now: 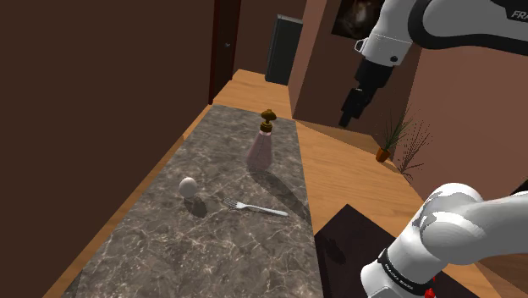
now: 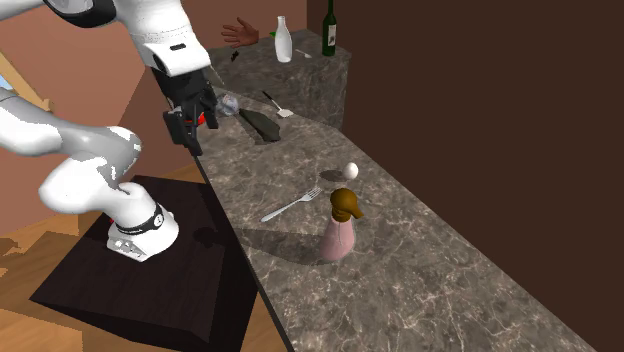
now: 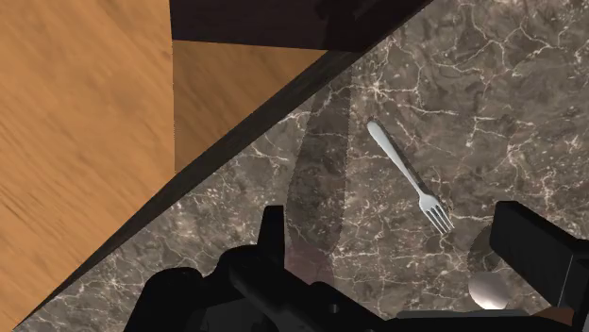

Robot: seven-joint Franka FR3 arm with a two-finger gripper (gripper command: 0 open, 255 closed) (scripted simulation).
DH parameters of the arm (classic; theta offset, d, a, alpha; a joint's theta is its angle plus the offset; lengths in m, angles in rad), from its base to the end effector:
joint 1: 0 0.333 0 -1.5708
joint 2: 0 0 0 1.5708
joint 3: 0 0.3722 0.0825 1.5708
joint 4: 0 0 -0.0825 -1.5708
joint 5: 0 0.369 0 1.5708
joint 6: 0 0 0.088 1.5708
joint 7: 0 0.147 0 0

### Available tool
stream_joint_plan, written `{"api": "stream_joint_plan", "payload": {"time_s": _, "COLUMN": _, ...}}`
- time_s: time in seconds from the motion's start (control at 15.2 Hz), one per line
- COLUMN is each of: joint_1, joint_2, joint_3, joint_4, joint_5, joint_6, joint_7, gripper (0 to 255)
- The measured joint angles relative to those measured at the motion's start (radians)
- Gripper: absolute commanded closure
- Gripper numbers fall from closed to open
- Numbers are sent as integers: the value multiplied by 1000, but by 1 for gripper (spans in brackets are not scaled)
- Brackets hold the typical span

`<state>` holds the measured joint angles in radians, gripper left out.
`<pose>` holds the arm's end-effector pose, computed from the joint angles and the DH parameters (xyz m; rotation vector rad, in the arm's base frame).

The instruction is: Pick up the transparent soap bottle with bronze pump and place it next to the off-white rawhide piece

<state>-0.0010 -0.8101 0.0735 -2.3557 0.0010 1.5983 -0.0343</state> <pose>0.2490 0.0267 0.5983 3.0859 0.1318 0.0799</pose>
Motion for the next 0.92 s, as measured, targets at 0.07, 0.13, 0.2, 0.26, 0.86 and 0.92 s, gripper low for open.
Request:
{"api": "stream_joint_plan", "payload": {"time_s": 0.07, "joint_1": 0, "joint_2": 0, "joint_3": 0, "joint_4": 0, "joint_5": 0, "joint_6": 0, "joint_7": 0, "gripper": 0}}
{"api": "stream_joint_plan", "payload": {"time_s": 0.13, "joint_1": -2, "joint_2": 20, "joint_3": 2, "joint_4": 8, "joint_5": -1, "joint_6": 10, "joint_7": 3, "gripper": 0}}
{"api": "stream_joint_plan", "payload": {"time_s": 0.2, "joint_1": -5, "joint_2": 49, "joint_3": 6, "joint_4": 19, "joint_5": -1, "joint_6": 23, "joint_7": 9, "gripper": 0}}
{"api": "stream_joint_plan", "payload": {"time_s": 0.26, "joint_1": -8, "joint_2": 86, "joint_3": 10, "joint_4": 32, "joint_5": -3, "joint_6": 42, "joint_7": 15, "gripper": 0}}
{"api": "stream_joint_plan", "payload": {"time_s": 0.86, "joint_1": -43, "joint_2": 482, "joint_3": 40, "joint_4": 294, "joint_5": -39, "joint_6": 123, "joint_7": 78, "gripper": 0}}
{"api": "stream_joint_plan", "payload": {"time_s": 0.92, "joint_1": -45, "joint_2": 522, "joint_3": 43, "joint_4": 328, "joint_5": -44, "joint_6": 121, "joint_7": 86, "gripper": 0}}
